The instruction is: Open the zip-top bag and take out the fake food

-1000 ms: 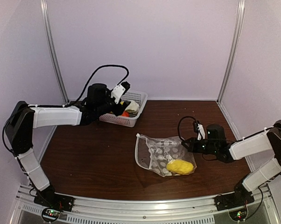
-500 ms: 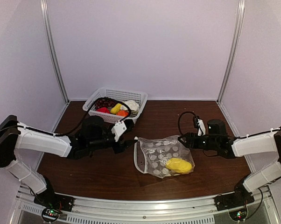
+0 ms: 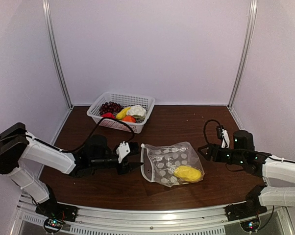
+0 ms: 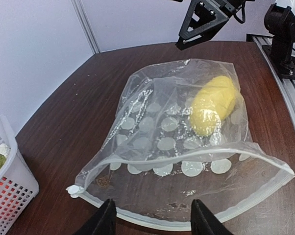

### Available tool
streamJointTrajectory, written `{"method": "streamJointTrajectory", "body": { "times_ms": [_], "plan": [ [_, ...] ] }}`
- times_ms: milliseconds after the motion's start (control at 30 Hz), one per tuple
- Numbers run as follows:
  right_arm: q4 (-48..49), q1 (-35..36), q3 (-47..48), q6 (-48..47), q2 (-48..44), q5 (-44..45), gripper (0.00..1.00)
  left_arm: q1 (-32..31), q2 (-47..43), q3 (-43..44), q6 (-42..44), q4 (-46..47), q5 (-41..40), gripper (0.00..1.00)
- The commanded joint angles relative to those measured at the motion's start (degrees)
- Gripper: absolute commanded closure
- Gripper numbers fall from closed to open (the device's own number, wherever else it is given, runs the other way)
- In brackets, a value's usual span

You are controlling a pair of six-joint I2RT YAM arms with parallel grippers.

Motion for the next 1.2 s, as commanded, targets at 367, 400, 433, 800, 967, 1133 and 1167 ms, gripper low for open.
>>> {"method": "streamJointTrajectory", "body": {
  "times_ms": [367, 400, 433, 800, 967, 1133, 1167],
  "plan": [
    [-2.7, 1.3, -6.9, 3.2, -2.1, -2.5, 0.28, -3.6, 15.0, 8.4, 1.0, 6.7, 5.0, 0.49],
    [-2.3, 1.4, -7.0, 3.2, -1.8, -2.8, 0.29, -3.9, 15.8, 9.0, 1.0, 6.6, 4.8, 0.50],
    [-2.0, 1.6, -7.0, 3.3, -1.6, -2.9, 0.29, -4.0, 16.4, 9.6, 1.0, 6.7, 4.8, 0.50],
    [1.8, 3.5, -7.7, 3.0, 5.0, -3.4, 0.42, -5.5, 22.2, 14.6, 0.9, 6.7, 5.6, 0.50],
    [3.4, 3.6, -7.1, 1.7, 9.7, -0.4, 0.73, -6.5, 24.4, 16.9, 0.9, 6.7, 6.6, 0.49],
    [6.8, 4.6, -4.8, 0.0, 16.2, 0.0, 0.88, -7.3, 26.6, 19.6, 1.2, 5.9, 8.7, 0.45],
    [7.4, 5.1, -4.3, -0.3, 17.8, 0.2, 0.90, -7.6, 27.0, 20.2, 1.4, 5.3, 9.1, 0.44]
  ]
}}
